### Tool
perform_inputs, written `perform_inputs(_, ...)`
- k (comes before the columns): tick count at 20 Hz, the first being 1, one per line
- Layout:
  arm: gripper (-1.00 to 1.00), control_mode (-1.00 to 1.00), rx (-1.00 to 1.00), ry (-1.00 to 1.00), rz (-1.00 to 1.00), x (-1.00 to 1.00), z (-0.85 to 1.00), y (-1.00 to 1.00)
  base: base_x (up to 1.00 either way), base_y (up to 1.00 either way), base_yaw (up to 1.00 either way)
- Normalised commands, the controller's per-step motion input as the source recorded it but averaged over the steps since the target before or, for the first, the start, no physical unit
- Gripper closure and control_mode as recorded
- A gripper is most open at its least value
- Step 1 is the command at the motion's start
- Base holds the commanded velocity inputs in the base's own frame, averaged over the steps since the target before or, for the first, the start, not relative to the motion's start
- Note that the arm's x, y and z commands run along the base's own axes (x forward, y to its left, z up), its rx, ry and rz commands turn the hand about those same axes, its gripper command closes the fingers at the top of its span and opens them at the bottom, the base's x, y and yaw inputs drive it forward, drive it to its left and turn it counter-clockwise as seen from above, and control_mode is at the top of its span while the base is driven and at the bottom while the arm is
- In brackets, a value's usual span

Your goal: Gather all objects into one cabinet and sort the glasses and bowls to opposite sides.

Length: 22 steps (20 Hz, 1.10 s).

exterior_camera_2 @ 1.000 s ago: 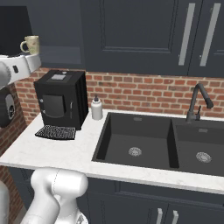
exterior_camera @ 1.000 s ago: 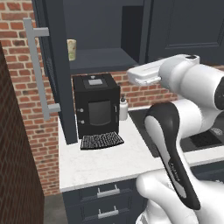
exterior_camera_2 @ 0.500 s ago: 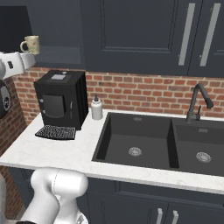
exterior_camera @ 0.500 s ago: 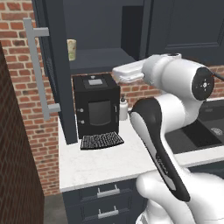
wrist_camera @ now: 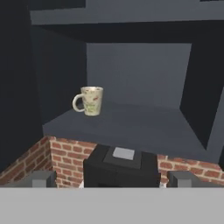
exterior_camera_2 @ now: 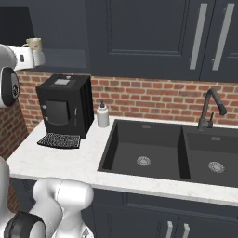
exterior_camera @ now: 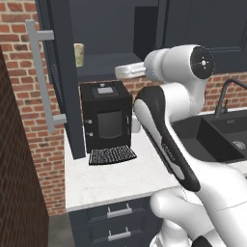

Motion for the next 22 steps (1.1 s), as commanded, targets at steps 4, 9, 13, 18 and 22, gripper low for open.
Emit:
perform_inputs(4, -1.0, -1.0, -0.02, 0.1, 0.0, 0.47, -0.27, 0.41, 0.0, 0.0, 0.0)
perform_inputs(9, -1.0, -1.0, -0.04, 0.03, 0.0, 0.33, -0.26, 0.33, 0.0, 0.0, 0.0)
perform_inputs(13, -1.0, -1.0, 0.0, 0.0, 0.0, 0.17, -0.25, 0.15, 0.0, 0.0, 0.0)
perform_inputs(18, -1.0, -1.0, 0.0, 0.0, 0.0, 0.17, -0.04, 0.0, 0.0, 0.0, 0.0)
perform_inputs(22, -1.0, -1.0, 0.0, 0.0, 0.0, 0.14, 0.0, 0.0, 0.0, 0.0, 0.0)
